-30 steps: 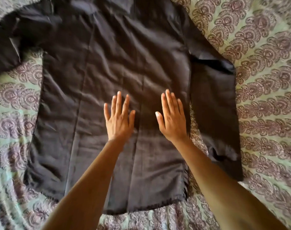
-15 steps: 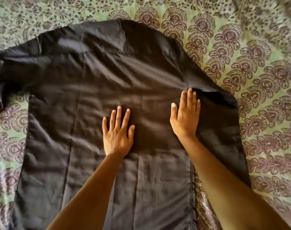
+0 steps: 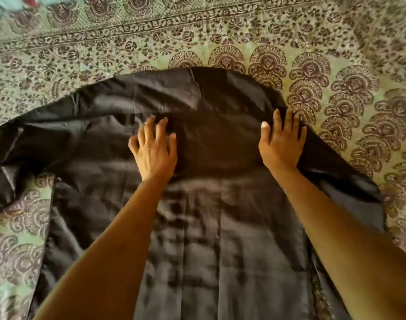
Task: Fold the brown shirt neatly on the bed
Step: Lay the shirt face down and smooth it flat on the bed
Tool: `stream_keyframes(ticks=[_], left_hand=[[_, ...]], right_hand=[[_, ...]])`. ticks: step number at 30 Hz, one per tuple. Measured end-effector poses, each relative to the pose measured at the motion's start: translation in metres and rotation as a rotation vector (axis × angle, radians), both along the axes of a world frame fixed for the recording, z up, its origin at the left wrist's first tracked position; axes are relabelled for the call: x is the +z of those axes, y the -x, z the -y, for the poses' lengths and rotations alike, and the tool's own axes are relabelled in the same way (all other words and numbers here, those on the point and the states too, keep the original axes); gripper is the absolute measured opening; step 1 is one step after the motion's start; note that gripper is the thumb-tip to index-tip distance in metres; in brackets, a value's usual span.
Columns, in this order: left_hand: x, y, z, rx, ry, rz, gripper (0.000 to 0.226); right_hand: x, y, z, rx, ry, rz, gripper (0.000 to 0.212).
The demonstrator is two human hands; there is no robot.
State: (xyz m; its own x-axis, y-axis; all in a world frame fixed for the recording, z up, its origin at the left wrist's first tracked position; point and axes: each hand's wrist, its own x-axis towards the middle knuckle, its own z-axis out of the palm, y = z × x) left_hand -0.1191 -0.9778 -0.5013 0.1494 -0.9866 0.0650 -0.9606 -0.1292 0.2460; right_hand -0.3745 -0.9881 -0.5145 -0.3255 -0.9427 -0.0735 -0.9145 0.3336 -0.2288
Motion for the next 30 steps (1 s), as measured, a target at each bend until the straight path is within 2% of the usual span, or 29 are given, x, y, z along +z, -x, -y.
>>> stream_keyframes(ticks=[2,4,6,8,10,12,13,14,16,18,19,21,24,26,29,30], left_hand=[[0.003,-0.013,0.034,-0.017,0.036,0.037,0.042],[0.014,-0.025,0.068,-0.017,0.099,0.053,0.043],[0.027,-0.034,0.104,-0.013,0.120,0.058,0.051],[0.038,-0.038,0.135,-0.034,0.010,0.085,0.065],[0.043,-0.041,0.157,-0.065,-0.155,0.137,0.069],[0.048,-0.044,0.166,-0.087,-0.287,0.175,0.056],[0.051,-0.045,0.166,-0.081,-0.298,0.161,0.044],[0.055,-0.046,0.164,-0.063,-0.261,0.126,0.034],[0.061,-0.049,0.145,0.011,-0.079,0.011,0.028],[0.064,-0.055,0.113,0.038,0.153,-0.066,0.027],[0.061,-0.059,0.096,-0.025,0.234,-0.076,0.025],[0.050,-0.069,0.061,-0.237,0.250,-0.061,0.022],[0.033,-0.081,0.022,-0.455,0.110,-0.026,0.028],[0.031,-0.080,0.006,-0.436,0.072,-0.087,0.031],[0.040,-0.072,0.008,-0.219,0.102,-0.227,0.023],[0.045,-0.070,0.014,-0.184,0.095,-0.247,0.028]], right_hand=[[0.008,-0.002,0.015,0.011,0.101,-0.011,0.057],[0.016,-0.009,0.040,0.159,0.182,0.022,0.055],[0.022,-0.021,0.070,0.304,0.158,0.074,0.055],[0.028,-0.037,0.100,0.392,0.069,0.076,0.060],[0.033,-0.051,0.125,0.419,-0.052,0.060,0.067],[0.040,-0.057,0.137,0.389,-0.138,0.057,0.066],[0.043,-0.057,0.139,0.377,-0.121,0.056,0.058],[0.046,-0.055,0.137,0.385,-0.048,0.050,0.047],[0.050,-0.049,0.122,0.451,0.198,0.051,0.023],[0.050,-0.044,0.095,0.543,0.391,0.095,0.011],[0.048,-0.042,0.078,0.603,0.430,0.105,0.010],[0.037,-0.038,0.044,0.731,0.425,0.089,0.013],[0.024,-0.036,0.008,0.809,0.367,0.085,0.025],[0.026,-0.040,-0.001,0.749,0.333,0.172,0.033],[0.041,-0.053,0.006,0.649,0.299,0.263,0.052],[0.045,-0.057,0.011,0.664,0.271,0.261,0.063]])
